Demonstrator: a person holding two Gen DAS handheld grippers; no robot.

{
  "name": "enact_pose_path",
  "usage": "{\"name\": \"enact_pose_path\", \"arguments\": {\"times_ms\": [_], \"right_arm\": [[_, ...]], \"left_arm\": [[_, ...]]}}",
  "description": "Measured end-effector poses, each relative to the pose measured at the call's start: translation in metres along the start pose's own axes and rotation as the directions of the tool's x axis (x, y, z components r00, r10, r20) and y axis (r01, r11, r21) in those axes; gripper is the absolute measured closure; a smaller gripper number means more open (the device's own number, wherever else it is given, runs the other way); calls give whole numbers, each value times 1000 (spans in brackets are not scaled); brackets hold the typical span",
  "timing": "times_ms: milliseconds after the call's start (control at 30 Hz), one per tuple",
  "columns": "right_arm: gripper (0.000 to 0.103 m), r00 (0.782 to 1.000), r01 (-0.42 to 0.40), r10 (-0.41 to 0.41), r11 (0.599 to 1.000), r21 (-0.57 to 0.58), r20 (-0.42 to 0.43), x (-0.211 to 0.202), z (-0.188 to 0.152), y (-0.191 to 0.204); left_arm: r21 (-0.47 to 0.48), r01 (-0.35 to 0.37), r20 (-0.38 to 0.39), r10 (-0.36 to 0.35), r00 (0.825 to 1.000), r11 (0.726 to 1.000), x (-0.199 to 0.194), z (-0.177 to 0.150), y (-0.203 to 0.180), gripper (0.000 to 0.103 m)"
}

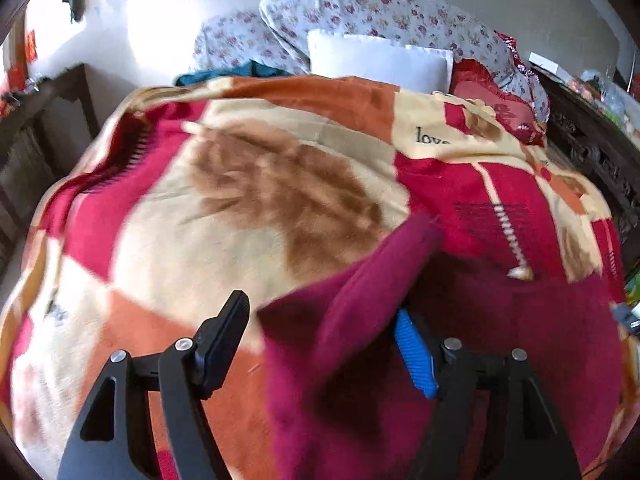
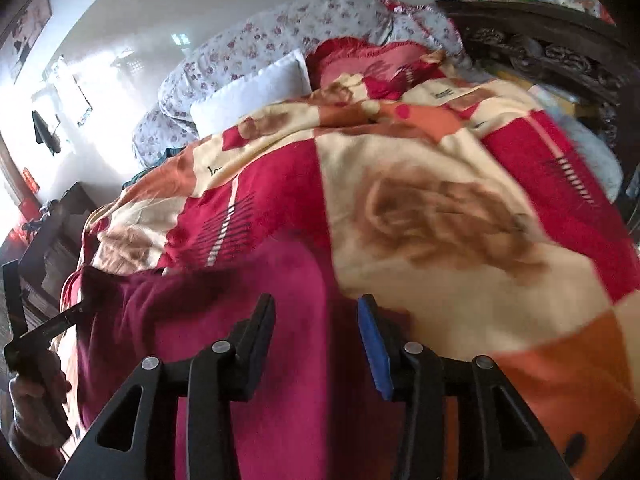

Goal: Fold small clothes

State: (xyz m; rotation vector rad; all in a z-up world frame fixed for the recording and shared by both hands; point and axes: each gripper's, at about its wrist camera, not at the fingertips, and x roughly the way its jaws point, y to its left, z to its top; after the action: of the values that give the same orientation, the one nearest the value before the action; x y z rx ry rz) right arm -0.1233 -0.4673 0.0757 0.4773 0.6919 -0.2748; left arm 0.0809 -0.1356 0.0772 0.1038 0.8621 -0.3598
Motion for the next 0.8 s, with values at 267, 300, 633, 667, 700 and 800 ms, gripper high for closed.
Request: {"name": "enact_pose_path", "arguments": {"times_ms": [267, 300, 633, 667, 700, 800], "right_arm": [[63, 997, -23, 20, 999, -37, -77, 10, -22, 5], [72, 997, -6, 3, 999, -42, -76, 13, -23, 6], [95, 994, 103, -107, 991, -83, -35, 12, -20, 10], [95, 993, 107, -110, 992, -72, -37, 13, -19, 10], [95, 993, 116, -117, 992, -45, -21, 8, -16, 10], [91, 990, 119, -116, 992, -34, 81, -16, -7, 27]], "left_arm": [[-75, 104, -35, -107, 994, 992, -33, -56, 31, 32], [-74, 105, -36, -108, 994, 992, -36, -62, 32, 32], [-51, 77, -30, -79, 996, 996, -41, -84, 27, 32], [-60, 76, -34, -78, 996, 995, -37, -85, 28, 32], [-68, 68, -36, -71, 997, 995, -34, -85, 29, 32], [-69, 51, -30, -54, 998, 996, -36, -91, 33, 31]]}}
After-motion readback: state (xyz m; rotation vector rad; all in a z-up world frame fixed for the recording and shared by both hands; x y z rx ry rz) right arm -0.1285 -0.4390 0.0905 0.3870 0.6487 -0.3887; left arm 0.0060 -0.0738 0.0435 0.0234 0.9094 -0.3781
